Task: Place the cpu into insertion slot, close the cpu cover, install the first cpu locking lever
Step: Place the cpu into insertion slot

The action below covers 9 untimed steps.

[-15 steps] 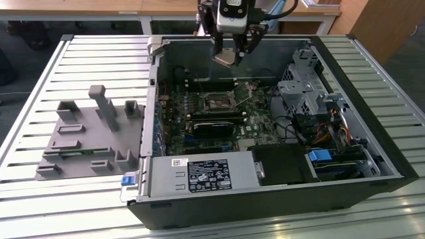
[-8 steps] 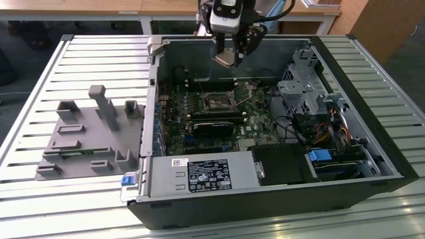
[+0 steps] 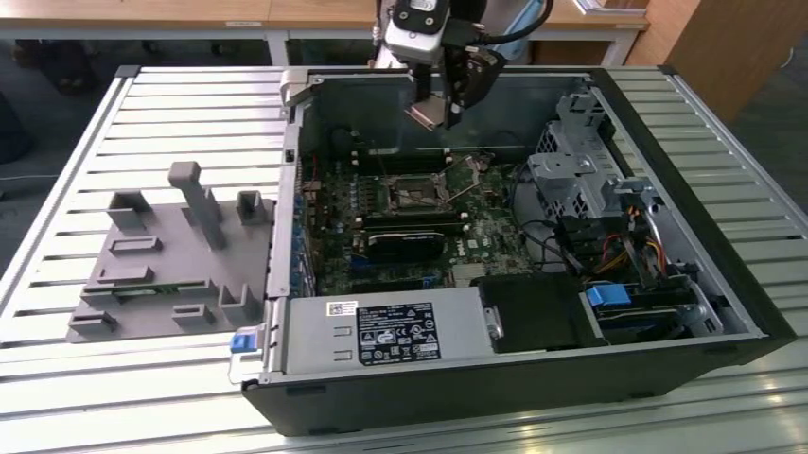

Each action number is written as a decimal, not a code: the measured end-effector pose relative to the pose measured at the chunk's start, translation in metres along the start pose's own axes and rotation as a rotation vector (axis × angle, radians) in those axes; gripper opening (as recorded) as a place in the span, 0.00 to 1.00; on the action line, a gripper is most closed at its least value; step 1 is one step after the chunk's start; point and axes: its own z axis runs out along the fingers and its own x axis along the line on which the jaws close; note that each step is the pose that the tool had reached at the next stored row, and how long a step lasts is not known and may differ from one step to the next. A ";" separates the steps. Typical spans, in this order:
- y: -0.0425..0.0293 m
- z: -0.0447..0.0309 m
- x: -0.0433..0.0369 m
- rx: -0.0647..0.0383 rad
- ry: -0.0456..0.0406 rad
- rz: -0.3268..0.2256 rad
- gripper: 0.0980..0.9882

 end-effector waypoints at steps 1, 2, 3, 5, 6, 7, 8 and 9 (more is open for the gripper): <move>0.0000 0.0001 0.0000 0.000 -0.0015 0.017 0.50; 0.0000 0.0003 0.0000 -0.001 -0.0030 0.033 0.50; 0.0000 0.0005 0.0000 -0.001 -0.0045 0.050 0.50; -0.0001 0.0009 0.0000 -0.002 -0.0076 0.085 0.50; -0.0001 0.0011 0.0000 -0.002 -0.0091 0.101 0.50; -0.0001 0.0013 0.0000 -0.002 -0.0106 0.118 0.50; -0.0001 0.0016 0.0000 -0.003 -0.0122 0.135 0.50; -0.0002 0.0018 0.0000 -0.003 -0.0136 0.152 0.50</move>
